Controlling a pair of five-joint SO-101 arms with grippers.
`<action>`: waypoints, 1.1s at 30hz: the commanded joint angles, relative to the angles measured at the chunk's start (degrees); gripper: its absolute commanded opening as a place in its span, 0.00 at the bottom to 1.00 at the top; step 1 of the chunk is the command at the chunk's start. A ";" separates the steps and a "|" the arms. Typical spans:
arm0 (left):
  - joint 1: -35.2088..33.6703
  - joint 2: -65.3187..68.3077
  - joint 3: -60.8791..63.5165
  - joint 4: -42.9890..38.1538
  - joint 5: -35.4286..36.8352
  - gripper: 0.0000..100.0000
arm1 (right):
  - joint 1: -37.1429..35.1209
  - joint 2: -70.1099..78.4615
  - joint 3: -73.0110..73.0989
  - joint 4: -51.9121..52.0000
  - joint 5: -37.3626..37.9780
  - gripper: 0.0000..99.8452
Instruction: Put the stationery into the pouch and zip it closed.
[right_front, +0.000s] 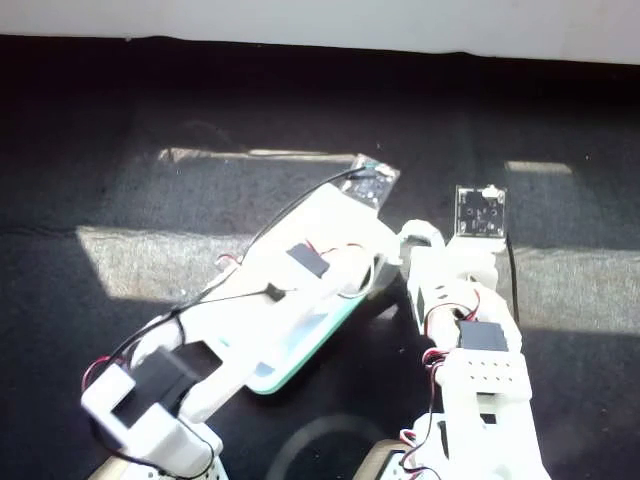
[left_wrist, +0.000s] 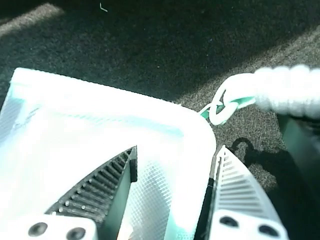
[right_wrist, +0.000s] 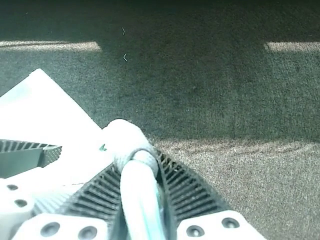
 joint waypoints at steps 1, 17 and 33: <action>1.01 5.32 -5.93 -0.62 0.53 0.25 | 0.84 -1.19 -0.92 -1.36 -0.70 0.01; 1.01 4.62 -8.48 7.21 -5.98 0.01 | 5.49 -1.10 -1.36 -1.63 5.36 0.01; 4.09 -12.44 -4.79 17.67 -5.71 0.04 | 12.09 -1.54 -1.45 -1.45 9.67 0.01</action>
